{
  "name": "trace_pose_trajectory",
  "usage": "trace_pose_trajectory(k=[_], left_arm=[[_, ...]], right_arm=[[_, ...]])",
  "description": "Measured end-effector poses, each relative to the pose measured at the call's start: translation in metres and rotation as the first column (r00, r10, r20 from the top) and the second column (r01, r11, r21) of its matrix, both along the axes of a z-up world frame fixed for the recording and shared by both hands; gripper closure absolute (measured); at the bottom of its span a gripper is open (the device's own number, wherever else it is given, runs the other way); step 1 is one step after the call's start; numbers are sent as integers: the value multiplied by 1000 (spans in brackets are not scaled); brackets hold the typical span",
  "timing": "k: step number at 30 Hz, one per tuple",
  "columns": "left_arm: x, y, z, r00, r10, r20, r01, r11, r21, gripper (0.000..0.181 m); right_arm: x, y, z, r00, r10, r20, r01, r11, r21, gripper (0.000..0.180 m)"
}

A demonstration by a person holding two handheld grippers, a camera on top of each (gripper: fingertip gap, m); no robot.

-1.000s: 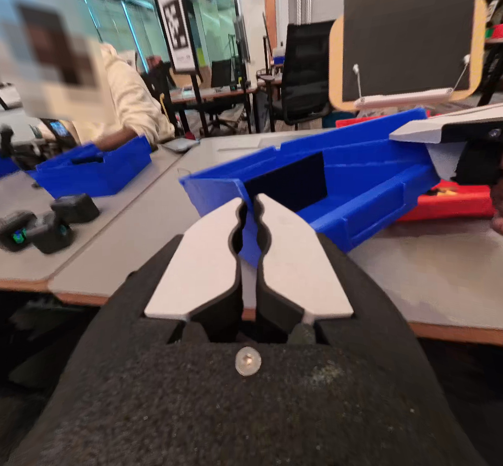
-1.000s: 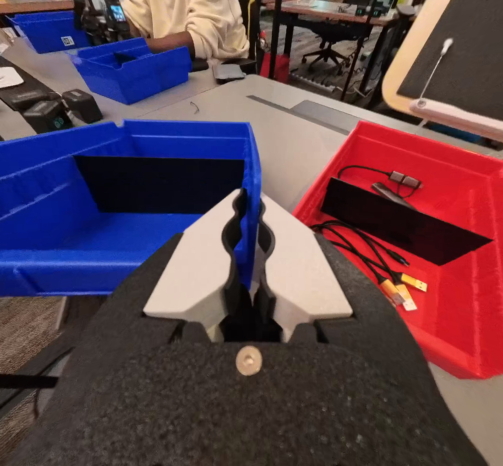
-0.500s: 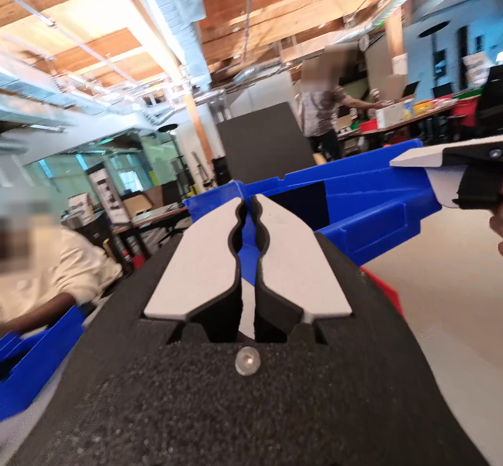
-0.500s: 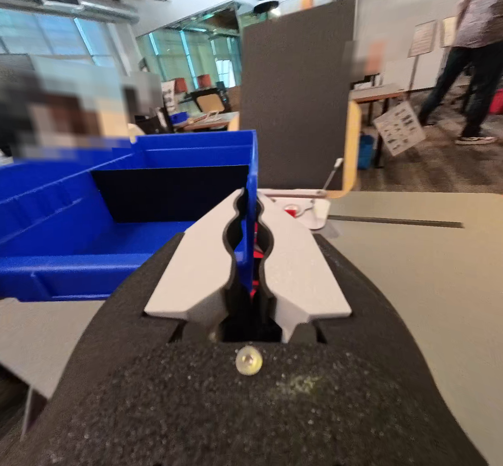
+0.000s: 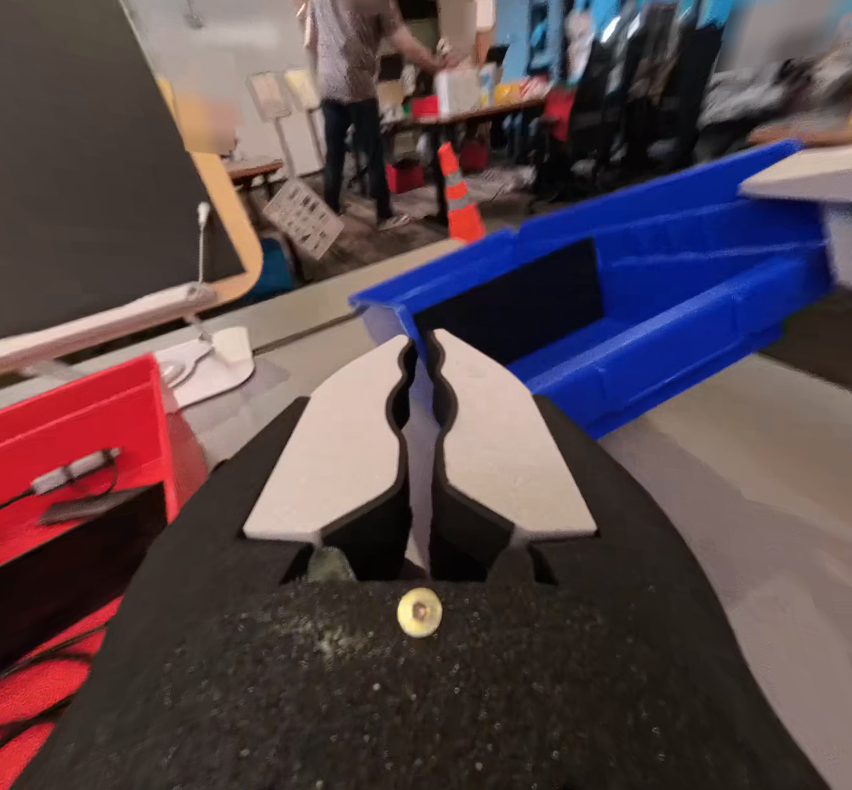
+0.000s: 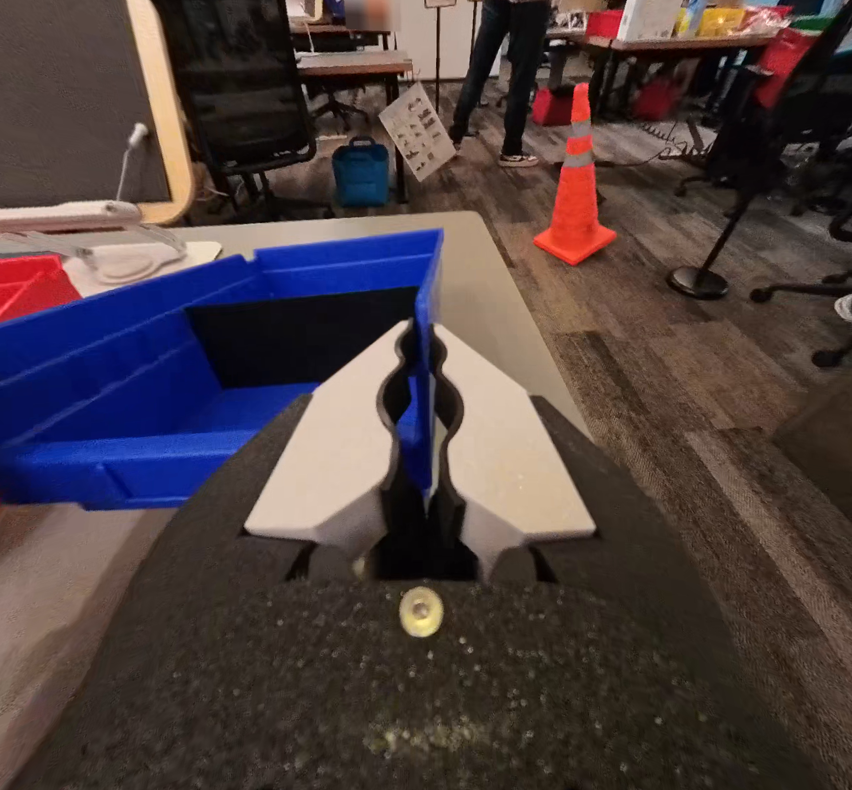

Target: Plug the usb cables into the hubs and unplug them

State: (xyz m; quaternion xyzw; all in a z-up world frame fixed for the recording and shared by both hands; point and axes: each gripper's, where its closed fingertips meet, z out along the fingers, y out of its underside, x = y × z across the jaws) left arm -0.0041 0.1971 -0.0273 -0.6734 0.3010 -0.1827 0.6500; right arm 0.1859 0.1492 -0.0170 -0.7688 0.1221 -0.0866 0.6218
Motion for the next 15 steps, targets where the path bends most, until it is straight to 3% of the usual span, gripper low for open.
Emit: trace_pose_trajectory(k=[8,15], left_arm=[[17,6,-90,999,-32,-3,30,957,-288,178],[14,-2,-91,997,-69,-31,58,959,-276,178]], right_arm=[[16,5,-116,972,-45,-230,-20,962,-274,176],[10,-1,-122,978,27,-208,-87,954,-287,177]])
